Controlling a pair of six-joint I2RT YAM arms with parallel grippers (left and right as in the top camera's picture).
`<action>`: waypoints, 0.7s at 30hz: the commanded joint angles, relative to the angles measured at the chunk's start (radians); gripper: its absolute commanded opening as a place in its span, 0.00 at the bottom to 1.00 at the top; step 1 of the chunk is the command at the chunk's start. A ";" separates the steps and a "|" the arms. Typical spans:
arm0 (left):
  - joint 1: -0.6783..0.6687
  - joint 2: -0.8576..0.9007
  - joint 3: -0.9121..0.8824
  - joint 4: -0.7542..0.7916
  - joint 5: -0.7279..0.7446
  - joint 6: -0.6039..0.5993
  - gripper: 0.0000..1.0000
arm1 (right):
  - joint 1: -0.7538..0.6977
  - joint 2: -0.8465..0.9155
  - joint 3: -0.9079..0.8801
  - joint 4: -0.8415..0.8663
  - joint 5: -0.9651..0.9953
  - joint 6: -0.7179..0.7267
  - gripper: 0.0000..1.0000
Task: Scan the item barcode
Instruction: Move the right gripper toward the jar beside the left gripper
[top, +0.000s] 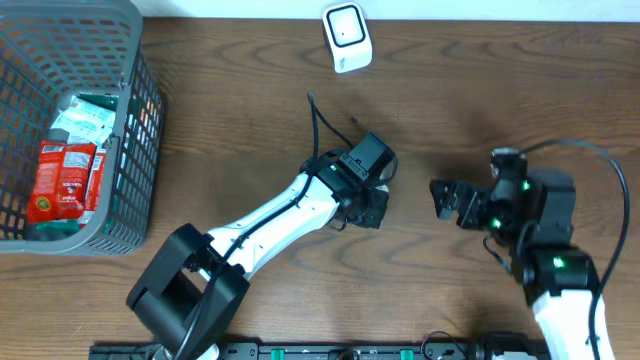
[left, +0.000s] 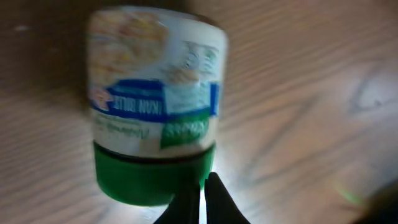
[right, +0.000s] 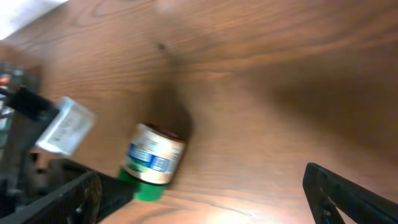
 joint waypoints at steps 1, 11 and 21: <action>0.000 0.006 -0.009 0.001 -0.118 -0.002 0.08 | 0.010 0.079 0.037 0.035 -0.117 -0.026 0.99; 0.000 0.006 -0.010 0.002 -0.242 -0.001 0.08 | 0.010 0.167 0.035 -0.018 -0.128 0.003 0.99; 0.004 0.003 -0.006 0.050 -0.273 0.017 0.08 | 0.010 0.169 0.035 -0.053 -0.134 0.001 0.99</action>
